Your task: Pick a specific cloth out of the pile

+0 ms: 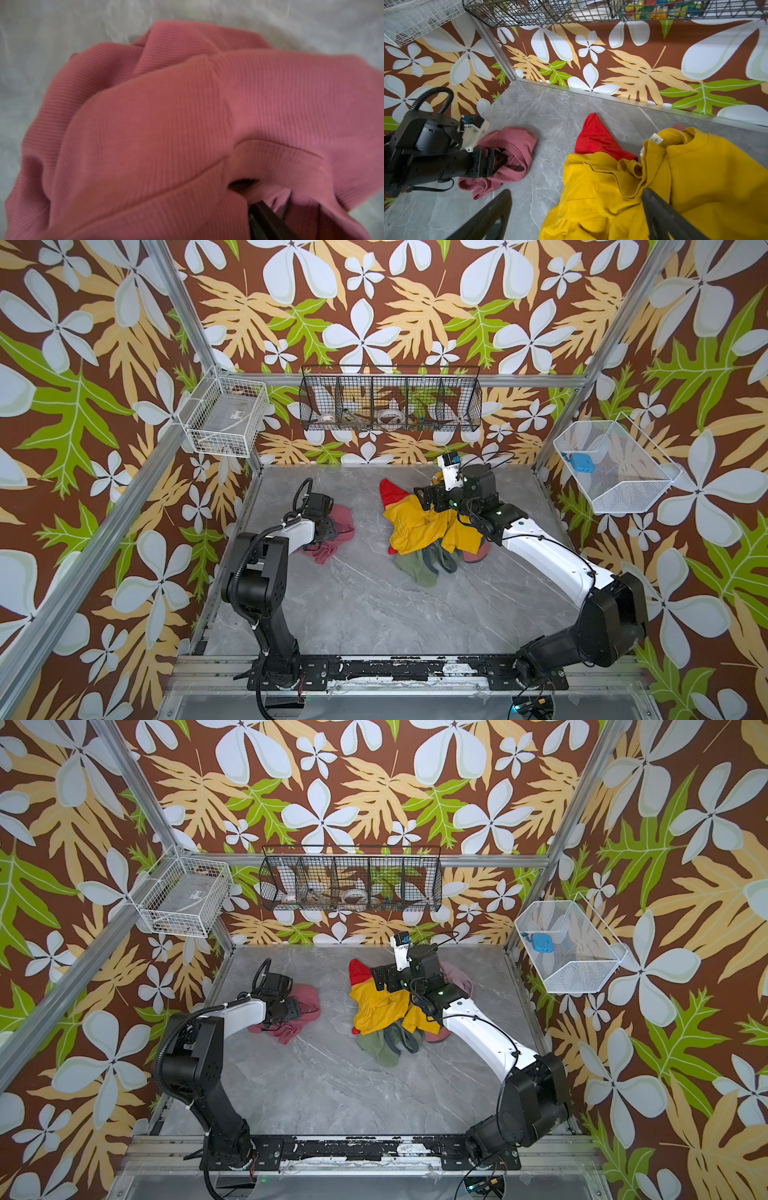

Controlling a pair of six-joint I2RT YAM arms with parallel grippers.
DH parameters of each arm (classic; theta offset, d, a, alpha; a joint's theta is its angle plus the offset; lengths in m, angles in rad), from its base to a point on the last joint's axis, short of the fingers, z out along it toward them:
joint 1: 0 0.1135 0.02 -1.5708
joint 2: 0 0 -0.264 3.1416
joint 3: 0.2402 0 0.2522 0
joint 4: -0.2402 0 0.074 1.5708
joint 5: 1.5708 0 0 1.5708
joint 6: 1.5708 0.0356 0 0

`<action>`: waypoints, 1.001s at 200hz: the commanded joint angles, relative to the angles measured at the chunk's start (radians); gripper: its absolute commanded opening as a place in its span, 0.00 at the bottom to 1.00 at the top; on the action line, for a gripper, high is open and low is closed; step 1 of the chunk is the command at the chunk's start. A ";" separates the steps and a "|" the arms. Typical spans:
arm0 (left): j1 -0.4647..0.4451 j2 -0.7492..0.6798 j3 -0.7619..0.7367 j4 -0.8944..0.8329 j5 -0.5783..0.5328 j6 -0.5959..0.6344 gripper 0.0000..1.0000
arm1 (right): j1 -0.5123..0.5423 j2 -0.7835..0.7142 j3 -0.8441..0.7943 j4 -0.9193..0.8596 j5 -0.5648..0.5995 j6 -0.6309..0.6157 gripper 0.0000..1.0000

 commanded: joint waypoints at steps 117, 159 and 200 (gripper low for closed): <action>0.051 0.129 0.190 -0.025 0.059 0.036 0.83 | -0.038 -0.120 -0.091 -0.016 0.158 -0.118 1.00; 0.052 0.044 0.113 0.012 0.030 0.006 0.92 | -0.132 -0.232 -0.175 0.002 0.217 -0.143 1.00; 0.051 -0.028 0.056 0.058 0.010 -0.015 1.00 | -0.239 -0.362 -0.307 0.042 0.224 -0.160 0.99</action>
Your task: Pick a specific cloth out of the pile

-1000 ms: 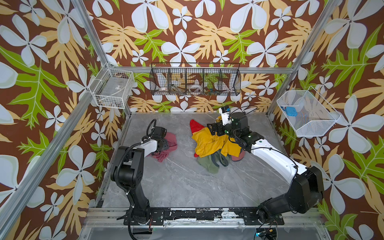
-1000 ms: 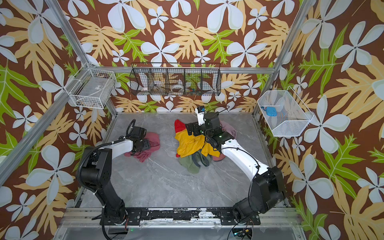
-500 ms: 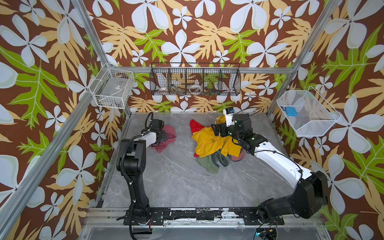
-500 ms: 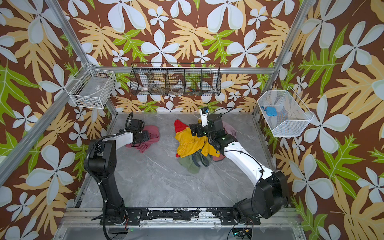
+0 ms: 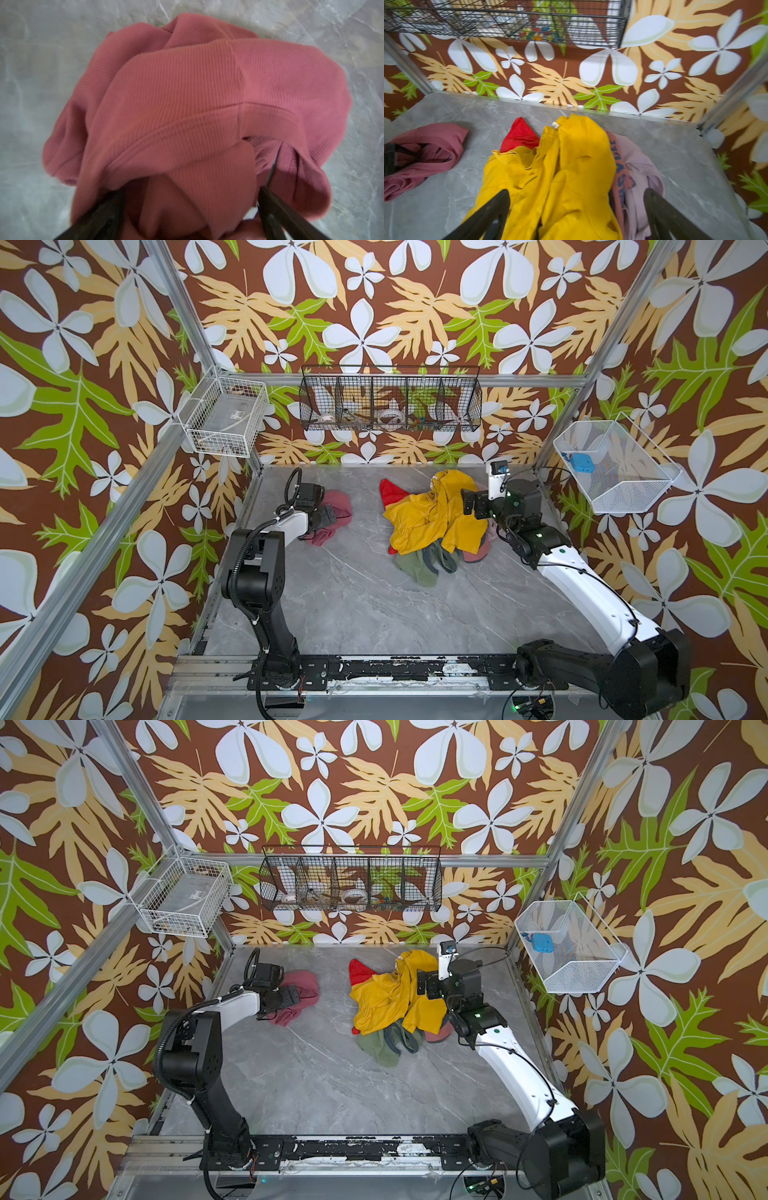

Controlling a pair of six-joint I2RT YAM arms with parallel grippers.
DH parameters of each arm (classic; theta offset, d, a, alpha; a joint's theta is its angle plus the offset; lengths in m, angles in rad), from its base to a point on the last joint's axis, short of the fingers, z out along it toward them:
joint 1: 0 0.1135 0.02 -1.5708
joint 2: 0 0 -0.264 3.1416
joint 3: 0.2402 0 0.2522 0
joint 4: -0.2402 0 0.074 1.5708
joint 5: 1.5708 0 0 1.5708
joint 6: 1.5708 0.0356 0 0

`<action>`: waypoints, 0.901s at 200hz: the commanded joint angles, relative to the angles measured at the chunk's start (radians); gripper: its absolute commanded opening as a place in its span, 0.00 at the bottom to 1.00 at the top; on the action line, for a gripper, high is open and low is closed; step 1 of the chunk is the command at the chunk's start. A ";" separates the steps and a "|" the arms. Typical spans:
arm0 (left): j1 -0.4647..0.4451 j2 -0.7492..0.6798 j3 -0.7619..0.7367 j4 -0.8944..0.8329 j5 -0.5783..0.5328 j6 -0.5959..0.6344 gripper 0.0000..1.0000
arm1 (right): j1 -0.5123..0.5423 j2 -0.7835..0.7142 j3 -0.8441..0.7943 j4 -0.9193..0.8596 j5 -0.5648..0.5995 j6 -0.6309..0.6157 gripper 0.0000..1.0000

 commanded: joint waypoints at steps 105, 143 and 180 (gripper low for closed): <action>-0.045 -0.323 -0.226 0.165 -0.130 -0.031 1.00 | -0.082 -0.251 -0.445 0.342 0.086 0.024 0.99; -0.068 -0.403 -0.284 0.177 -0.156 -0.026 1.00 | -0.090 -0.305 -0.568 0.452 0.146 0.003 1.00; -0.078 -0.486 -0.340 0.209 -0.172 -0.030 1.00 | -0.111 -0.297 -0.685 0.610 0.192 -0.027 1.00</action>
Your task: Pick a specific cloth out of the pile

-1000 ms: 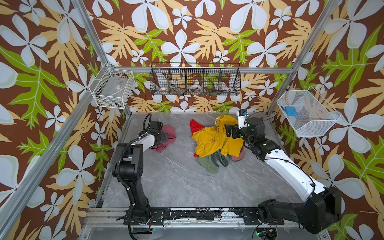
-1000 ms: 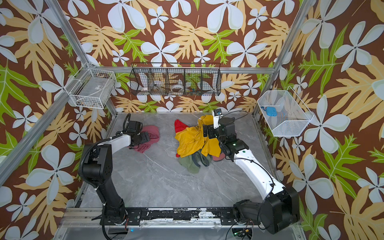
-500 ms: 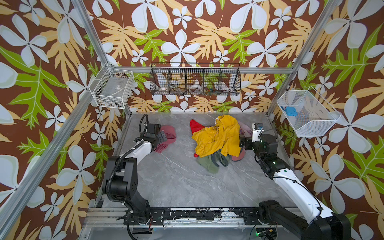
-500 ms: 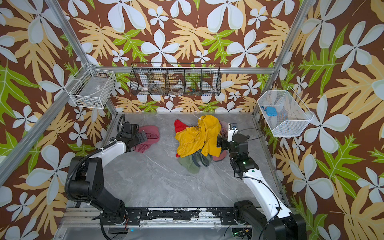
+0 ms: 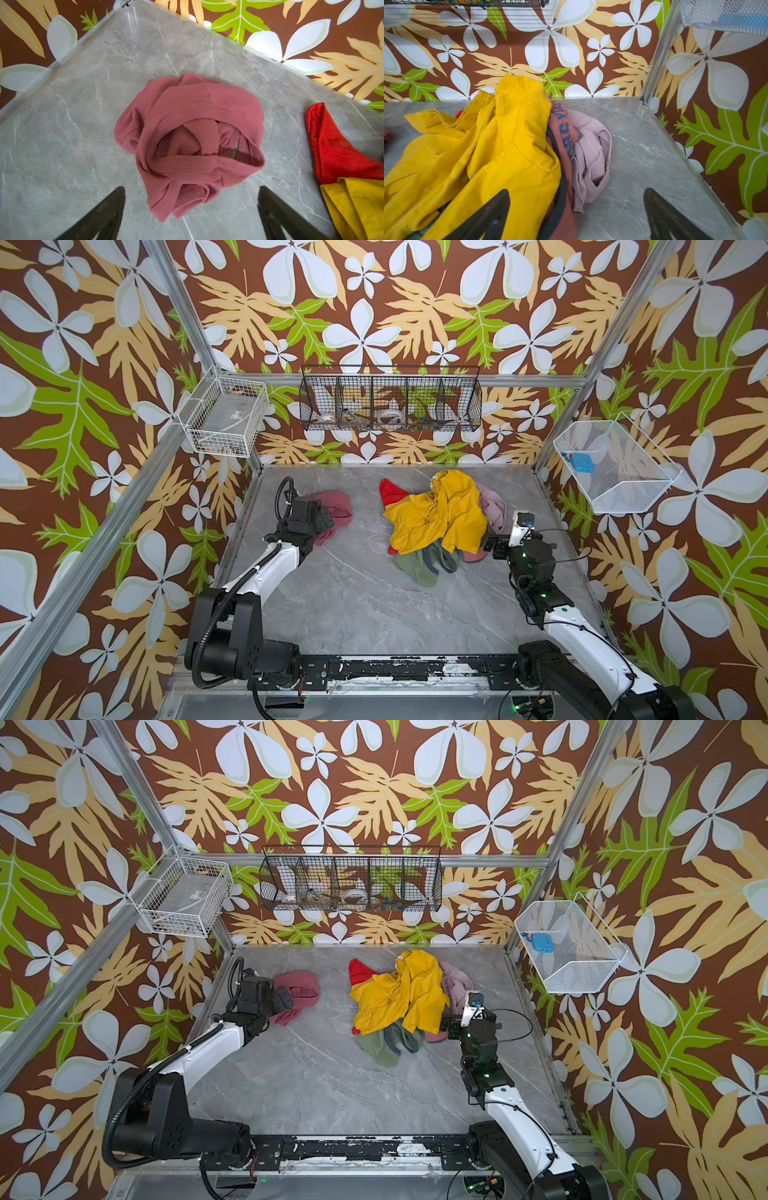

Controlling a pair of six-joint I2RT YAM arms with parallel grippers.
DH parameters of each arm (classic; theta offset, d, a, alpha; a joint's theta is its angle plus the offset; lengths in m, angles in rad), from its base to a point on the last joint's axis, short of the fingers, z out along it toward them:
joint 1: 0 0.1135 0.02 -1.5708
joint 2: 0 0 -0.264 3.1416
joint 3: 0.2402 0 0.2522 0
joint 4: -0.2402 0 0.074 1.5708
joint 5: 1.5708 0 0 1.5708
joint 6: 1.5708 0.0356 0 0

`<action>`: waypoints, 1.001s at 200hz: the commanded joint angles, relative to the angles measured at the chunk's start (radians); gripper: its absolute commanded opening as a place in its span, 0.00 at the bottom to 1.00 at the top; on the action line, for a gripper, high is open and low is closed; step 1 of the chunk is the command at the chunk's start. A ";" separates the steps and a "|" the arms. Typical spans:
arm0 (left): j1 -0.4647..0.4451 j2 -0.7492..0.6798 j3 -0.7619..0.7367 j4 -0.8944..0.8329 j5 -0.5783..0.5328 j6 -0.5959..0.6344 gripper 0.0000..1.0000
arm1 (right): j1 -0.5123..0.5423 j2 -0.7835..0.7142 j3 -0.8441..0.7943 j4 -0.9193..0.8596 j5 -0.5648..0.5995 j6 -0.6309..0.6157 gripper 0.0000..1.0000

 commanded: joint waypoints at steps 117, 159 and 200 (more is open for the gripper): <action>-0.005 -0.182 -0.177 0.146 -0.031 -0.099 1.00 | -0.154 0.358 -0.141 0.582 -0.101 -0.033 0.97; -0.005 -0.236 -0.206 0.142 -0.043 -0.085 1.00 | -0.154 0.450 -0.146 0.673 -0.130 -0.052 0.96; -0.005 -0.319 -0.280 0.178 -0.083 -0.080 1.00 | -0.154 0.567 -0.151 0.769 -0.173 -0.070 0.96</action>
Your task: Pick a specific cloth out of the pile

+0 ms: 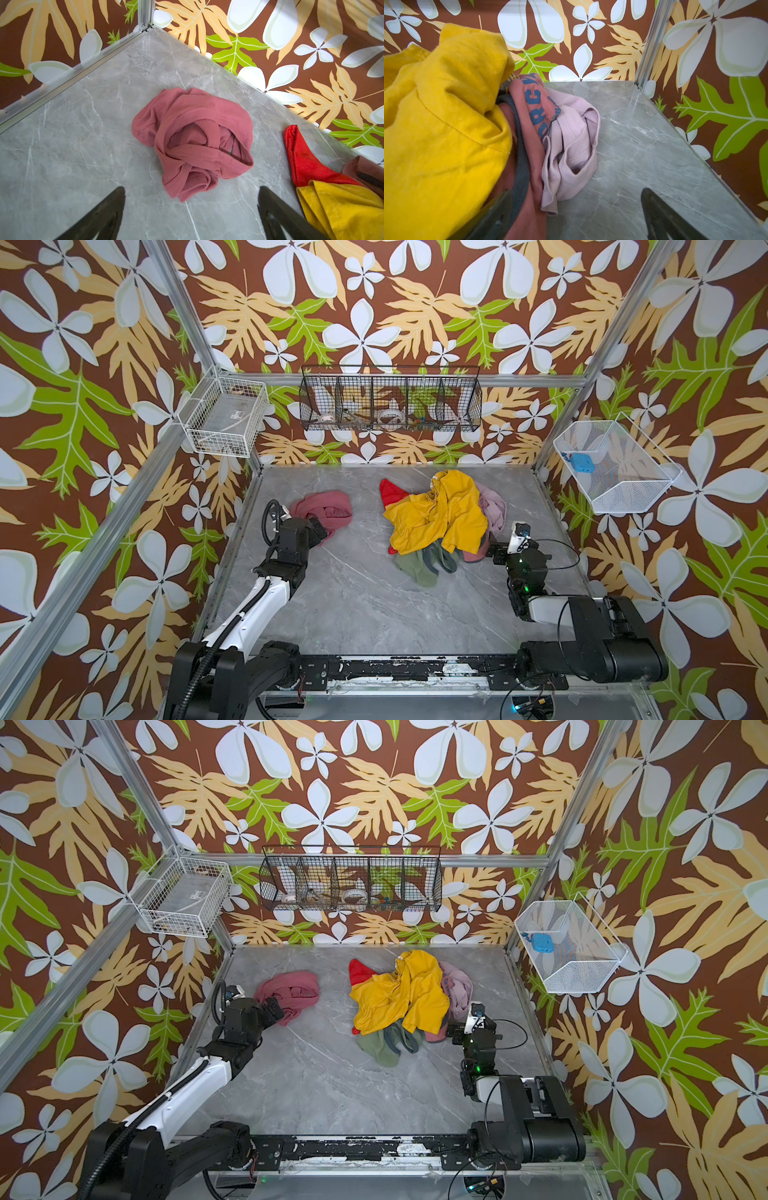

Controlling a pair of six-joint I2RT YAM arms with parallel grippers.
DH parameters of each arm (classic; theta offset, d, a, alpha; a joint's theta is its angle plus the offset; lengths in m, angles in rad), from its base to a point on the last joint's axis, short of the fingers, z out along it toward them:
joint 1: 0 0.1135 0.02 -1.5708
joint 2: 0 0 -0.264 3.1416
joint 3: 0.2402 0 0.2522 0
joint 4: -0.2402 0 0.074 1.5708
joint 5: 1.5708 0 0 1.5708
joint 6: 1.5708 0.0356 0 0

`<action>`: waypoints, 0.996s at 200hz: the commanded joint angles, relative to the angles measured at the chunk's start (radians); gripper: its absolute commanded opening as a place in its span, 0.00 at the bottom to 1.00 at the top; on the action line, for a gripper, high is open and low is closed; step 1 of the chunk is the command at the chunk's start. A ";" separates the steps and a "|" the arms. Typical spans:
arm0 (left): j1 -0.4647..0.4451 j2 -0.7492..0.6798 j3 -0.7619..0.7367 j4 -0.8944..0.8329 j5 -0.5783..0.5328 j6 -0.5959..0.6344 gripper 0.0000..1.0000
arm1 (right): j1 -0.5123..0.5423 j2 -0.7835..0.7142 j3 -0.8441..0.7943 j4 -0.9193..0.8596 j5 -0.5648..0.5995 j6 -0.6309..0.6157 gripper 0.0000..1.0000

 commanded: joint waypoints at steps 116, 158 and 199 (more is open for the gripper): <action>0.003 -0.197 -0.485 0.799 -0.182 0.407 1.00 | 0.001 0.070 0.047 0.040 -0.053 -0.028 1.00; 0.072 -0.045 -0.528 1.028 -0.020 0.446 1.00 | 0.000 0.069 0.047 0.041 -0.054 -0.028 0.99; 0.095 0.160 -0.482 1.177 0.172 0.465 0.99 | 0.001 0.069 0.047 0.041 -0.054 -0.028 0.99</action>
